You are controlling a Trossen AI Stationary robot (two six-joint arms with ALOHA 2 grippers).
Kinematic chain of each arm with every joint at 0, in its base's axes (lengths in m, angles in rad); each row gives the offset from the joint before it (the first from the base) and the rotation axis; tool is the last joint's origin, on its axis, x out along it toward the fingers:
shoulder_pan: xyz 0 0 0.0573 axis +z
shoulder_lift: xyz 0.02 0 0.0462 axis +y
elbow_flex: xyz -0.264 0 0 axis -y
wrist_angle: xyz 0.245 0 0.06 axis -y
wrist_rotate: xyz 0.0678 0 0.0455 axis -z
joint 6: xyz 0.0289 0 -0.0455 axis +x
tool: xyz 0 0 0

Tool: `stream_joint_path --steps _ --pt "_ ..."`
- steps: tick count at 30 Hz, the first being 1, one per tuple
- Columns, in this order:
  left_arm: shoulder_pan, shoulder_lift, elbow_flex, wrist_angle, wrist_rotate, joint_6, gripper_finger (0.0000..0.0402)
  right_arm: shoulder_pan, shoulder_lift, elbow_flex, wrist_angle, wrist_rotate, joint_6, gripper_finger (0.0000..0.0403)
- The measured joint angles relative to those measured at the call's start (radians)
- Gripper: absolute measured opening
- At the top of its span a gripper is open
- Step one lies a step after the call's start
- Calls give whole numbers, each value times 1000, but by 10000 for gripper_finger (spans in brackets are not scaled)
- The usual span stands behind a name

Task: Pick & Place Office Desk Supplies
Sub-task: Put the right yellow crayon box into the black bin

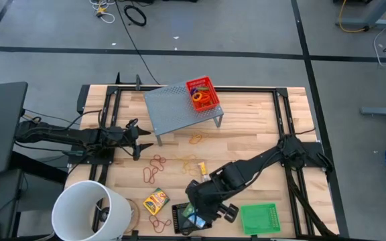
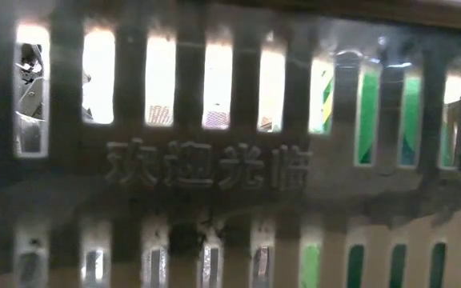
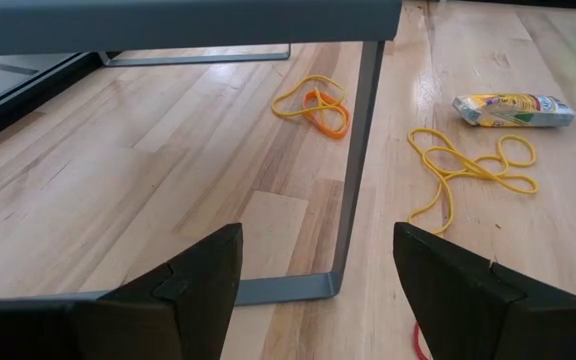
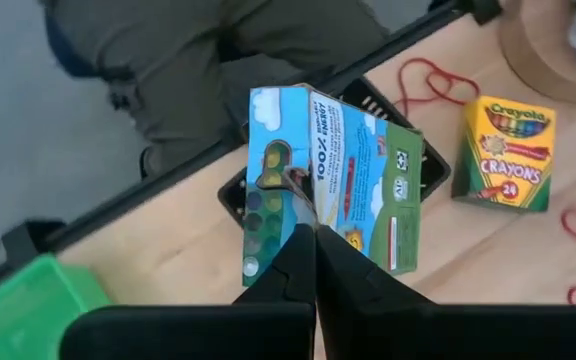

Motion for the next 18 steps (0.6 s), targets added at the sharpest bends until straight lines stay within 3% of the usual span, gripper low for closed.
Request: stream_joint_path --steps 8,18 --pt "0 0 0 0 0 0 262 -9 0 0 -30 -26 -228 0" --pt "0 0 0 0 -4 4 262 -14 24 0 35 -146 -304 0"
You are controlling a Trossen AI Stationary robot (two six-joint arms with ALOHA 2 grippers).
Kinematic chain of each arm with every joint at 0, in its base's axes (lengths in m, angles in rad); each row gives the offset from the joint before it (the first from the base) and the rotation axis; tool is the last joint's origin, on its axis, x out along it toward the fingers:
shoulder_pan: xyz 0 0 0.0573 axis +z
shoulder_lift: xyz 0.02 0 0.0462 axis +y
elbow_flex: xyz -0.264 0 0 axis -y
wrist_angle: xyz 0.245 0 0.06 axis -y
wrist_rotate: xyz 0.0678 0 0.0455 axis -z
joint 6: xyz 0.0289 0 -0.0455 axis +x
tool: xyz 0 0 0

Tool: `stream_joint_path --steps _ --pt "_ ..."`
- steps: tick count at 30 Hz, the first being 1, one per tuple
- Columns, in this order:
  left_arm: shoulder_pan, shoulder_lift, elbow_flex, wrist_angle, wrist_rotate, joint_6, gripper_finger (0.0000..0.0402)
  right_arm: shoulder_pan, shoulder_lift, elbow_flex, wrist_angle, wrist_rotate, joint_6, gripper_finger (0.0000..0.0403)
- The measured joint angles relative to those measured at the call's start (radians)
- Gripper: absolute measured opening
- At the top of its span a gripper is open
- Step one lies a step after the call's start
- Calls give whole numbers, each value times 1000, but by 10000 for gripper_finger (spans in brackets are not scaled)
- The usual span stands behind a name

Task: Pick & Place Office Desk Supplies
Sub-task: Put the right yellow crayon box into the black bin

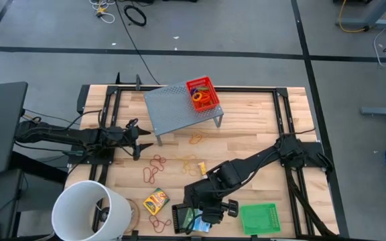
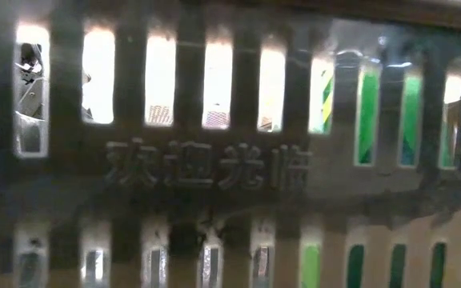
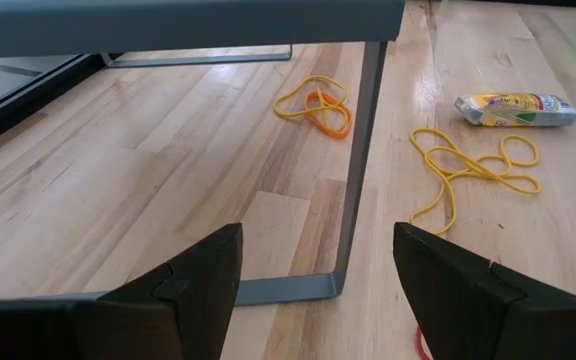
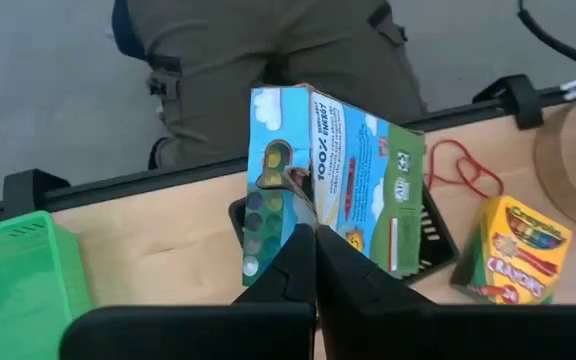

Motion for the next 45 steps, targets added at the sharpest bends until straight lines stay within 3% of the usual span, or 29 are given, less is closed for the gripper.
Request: stream_joint_path --steps 29,45 --pt "0 25 0 0 -1 3 262 -37 79 0 -75 20 -89 0" --pt "0 39 0 4 -8 0 262 -38 79 0 -43 -55 -66 0"
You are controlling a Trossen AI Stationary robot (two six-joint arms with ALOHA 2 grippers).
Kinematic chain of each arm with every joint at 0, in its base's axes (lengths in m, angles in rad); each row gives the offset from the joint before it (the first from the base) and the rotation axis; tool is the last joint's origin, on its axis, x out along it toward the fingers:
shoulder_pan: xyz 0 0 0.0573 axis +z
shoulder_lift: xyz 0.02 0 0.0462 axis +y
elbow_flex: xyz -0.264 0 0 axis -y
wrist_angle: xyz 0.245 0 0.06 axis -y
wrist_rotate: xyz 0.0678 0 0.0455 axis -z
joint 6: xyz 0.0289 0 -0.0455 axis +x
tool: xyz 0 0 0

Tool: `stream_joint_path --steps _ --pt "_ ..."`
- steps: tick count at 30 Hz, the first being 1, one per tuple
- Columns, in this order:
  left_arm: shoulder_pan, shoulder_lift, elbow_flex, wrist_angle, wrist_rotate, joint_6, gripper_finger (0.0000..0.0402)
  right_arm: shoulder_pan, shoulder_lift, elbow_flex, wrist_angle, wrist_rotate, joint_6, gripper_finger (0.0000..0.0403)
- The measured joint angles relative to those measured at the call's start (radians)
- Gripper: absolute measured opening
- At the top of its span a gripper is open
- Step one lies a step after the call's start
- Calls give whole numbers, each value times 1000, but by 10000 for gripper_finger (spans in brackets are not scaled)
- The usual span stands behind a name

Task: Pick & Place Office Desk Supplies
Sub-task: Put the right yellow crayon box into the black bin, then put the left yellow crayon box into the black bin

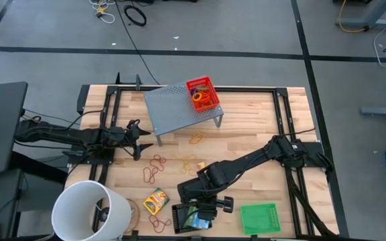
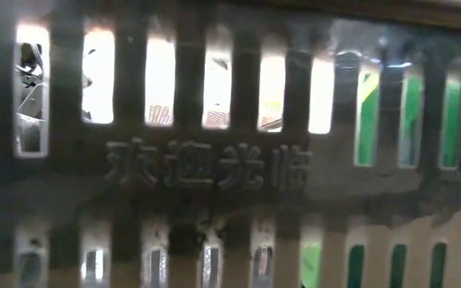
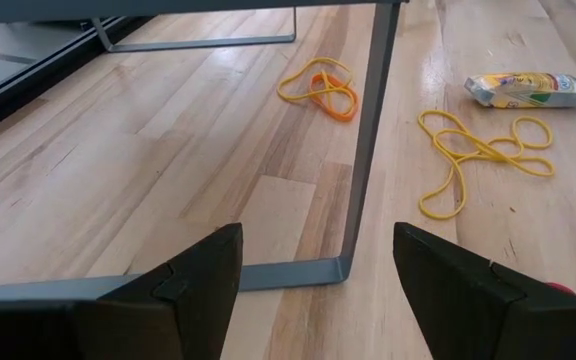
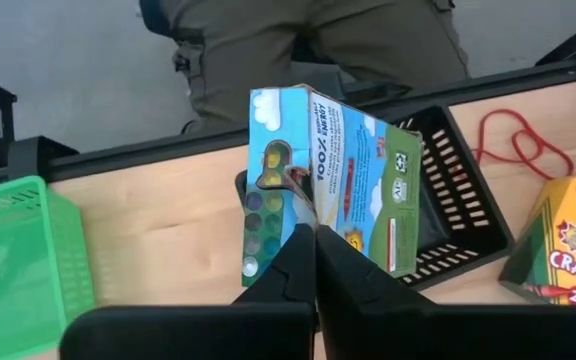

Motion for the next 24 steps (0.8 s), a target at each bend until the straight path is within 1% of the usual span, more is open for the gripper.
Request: stream_joint_path --steps 7,12,19,21,24 --pt "0 0 0 1 0 0 262 0 -1 0 31 26 53 20" --pt "0 0 0 2 0 0 262 -1 -2 0 30 29 60 35" --pt "0 0 0 2 0 0 262 -2 -2 0 25 30 60 44" --pt "0 0 0 3 0 0 262 -2 -2 0 26 43 54 45" --pt "0 0 0 3 0 0 262 -2 -2 0 43 104 46 45"
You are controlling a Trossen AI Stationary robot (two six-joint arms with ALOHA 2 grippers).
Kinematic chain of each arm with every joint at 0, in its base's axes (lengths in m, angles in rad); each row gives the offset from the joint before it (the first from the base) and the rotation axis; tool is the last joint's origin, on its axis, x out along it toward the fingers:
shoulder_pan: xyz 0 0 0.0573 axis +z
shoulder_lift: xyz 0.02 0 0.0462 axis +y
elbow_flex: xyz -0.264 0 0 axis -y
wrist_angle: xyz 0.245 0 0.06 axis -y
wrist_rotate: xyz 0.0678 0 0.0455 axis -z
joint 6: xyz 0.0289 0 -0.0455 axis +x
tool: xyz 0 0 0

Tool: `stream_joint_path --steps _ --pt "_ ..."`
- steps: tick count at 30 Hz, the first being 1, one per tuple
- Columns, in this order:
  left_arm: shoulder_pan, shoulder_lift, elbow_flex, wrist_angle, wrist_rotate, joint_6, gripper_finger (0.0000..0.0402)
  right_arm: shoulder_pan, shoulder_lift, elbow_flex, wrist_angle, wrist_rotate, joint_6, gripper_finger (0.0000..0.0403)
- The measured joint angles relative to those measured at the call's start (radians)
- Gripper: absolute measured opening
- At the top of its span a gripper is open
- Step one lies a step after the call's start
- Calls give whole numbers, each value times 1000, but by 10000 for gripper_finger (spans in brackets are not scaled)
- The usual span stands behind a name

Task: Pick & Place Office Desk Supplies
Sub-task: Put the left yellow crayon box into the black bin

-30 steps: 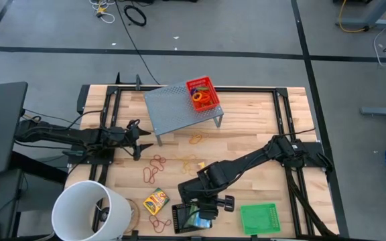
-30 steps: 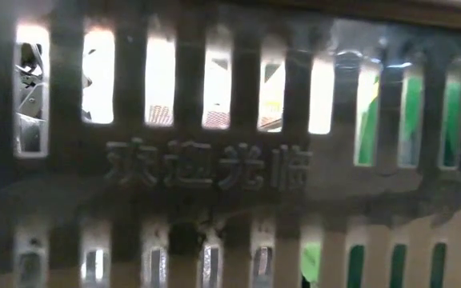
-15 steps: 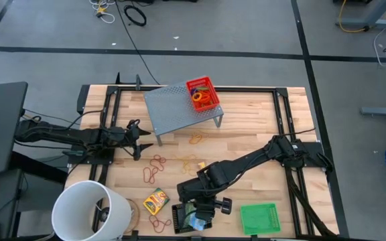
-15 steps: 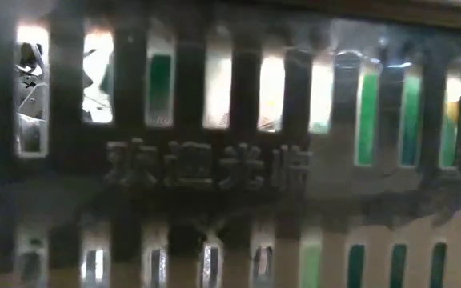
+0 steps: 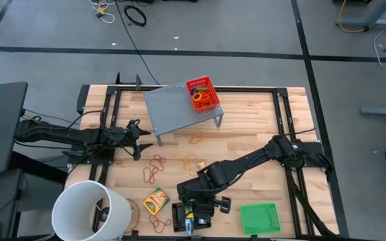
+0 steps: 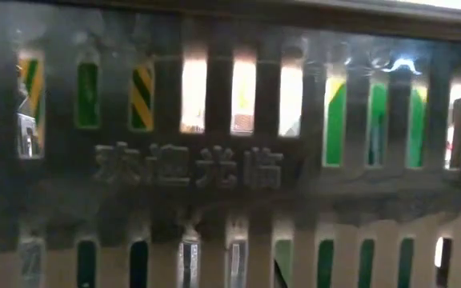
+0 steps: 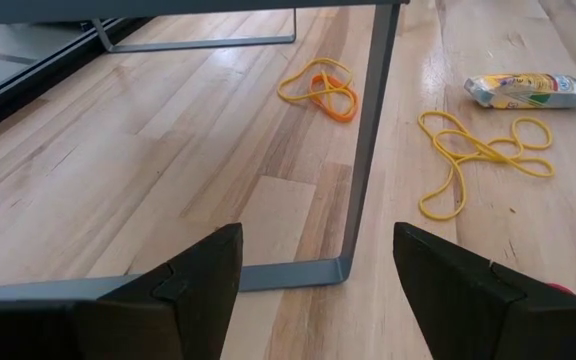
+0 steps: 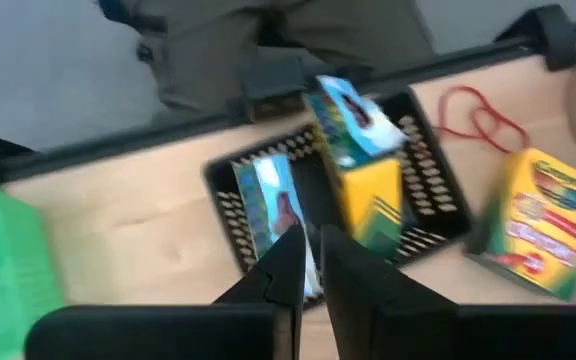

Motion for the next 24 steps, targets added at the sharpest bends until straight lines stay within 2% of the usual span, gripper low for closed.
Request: stream_joint_path --steps 4,9,15,19,22,24 --pt "0 0 0 0 0 0 262 8 -3 0 71 122 27 45" --pt "0 0 0 1 0 -12 262 5 -3 0 220 195 239 45" --pt "0 0 0 21 39 -39 262 -33 -3 0 287 287 403 51" --pt "0 0 0 25 41 -37 262 -64 -3 0 250 287 499 92" --pt "0 0 0 25 44 -37 262 -75 -3 0 180 293 535 145" --pt "0 0 0 24 57 -32 262 -79 -3 0 122 341 556 182"
